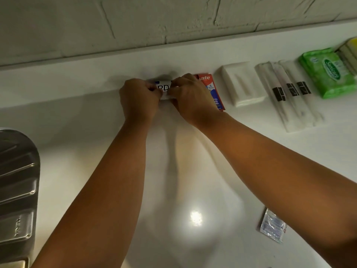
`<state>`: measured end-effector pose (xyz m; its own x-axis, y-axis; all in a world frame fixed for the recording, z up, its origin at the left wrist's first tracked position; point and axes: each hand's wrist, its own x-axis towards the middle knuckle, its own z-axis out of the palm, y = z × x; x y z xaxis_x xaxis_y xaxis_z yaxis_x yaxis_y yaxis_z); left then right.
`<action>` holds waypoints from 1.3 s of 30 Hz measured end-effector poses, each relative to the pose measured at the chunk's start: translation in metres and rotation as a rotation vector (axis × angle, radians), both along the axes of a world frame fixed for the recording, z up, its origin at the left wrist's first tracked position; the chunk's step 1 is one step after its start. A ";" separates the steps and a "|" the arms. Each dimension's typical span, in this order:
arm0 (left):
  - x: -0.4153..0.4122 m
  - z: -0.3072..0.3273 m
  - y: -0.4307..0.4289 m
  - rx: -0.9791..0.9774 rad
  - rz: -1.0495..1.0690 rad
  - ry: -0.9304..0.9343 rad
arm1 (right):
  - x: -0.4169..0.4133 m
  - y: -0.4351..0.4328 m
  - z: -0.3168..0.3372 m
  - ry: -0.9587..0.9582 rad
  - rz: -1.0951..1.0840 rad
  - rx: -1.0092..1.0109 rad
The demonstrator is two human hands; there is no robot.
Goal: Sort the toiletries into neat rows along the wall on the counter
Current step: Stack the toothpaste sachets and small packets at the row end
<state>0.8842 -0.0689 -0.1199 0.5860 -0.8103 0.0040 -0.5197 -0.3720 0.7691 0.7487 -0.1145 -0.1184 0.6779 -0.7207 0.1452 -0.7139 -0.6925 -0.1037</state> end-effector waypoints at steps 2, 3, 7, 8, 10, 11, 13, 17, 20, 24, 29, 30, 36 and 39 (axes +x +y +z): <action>-0.002 0.002 0.000 0.004 0.014 -0.096 | 0.002 -0.003 -0.001 0.027 -0.006 -0.008; -0.002 0.002 0.000 -0.002 0.011 -0.126 | 0.003 -0.004 -0.001 0.029 -0.009 -0.012; -0.001 0.005 0.002 0.008 0.004 -0.163 | 0.005 -0.004 -0.001 0.029 -0.014 -0.015; -0.001 0.006 0.003 0.008 0.006 -0.173 | 0.006 -0.004 -0.001 0.020 -0.017 -0.017; 0.000 0.008 0.007 -0.017 0.005 -0.198 | 0.003 -0.001 0.001 -0.032 -0.025 -0.022; -0.001 0.010 0.010 -0.039 0.001 -0.196 | 0.000 0.001 0.004 -0.067 -0.028 -0.028; -0.004 0.013 0.018 -0.093 -0.015 -0.180 | -0.012 0.010 0.010 -0.161 -0.030 -0.033; -0.029 0.024 0.044 -0.158 -0.122 -0.200 | -0.048 0.036 0.019 -0.334 -0.074 -0.004; -0.060 0.033 0.067 -0.105 -0.197 -0.164 | -0.083 0.063 0.027 -0.390 -0.084 0.054; -0.108 0.041 0.102 -0.124 -0.324 -0.105 | -0.141 0.098 0.034 -0.434 -0.122 0.117; -0.169 0.037 0.141 -0.118 -0.478 -0.087 | -0.211 0.140 0.036 -0.454 -0.218 0.183; -0.179 0.034 0.149 -0.094 -0.509 -0.081 | -0.222 0.148 0.036 -0.448 -0.235 0.198; -0.228 0.014 0.188 0.092 -0.661 -0.133 | -0.273 0.194 0.022 -0.381 -0.311 0.296; -0.244 0.011 0.200 0.182 -0.659 -0.219 | -0.283 0.215 0.013 -0.397 -0.294 0.269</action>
<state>0.6404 0.1307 -0.1088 -0.0243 -0.9943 -0.1037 -0.8160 -0.0402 0.5767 0.4655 0.1008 -0.1057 0.3740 -0.9178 0.1334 -0.7427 -0.3825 -0.5495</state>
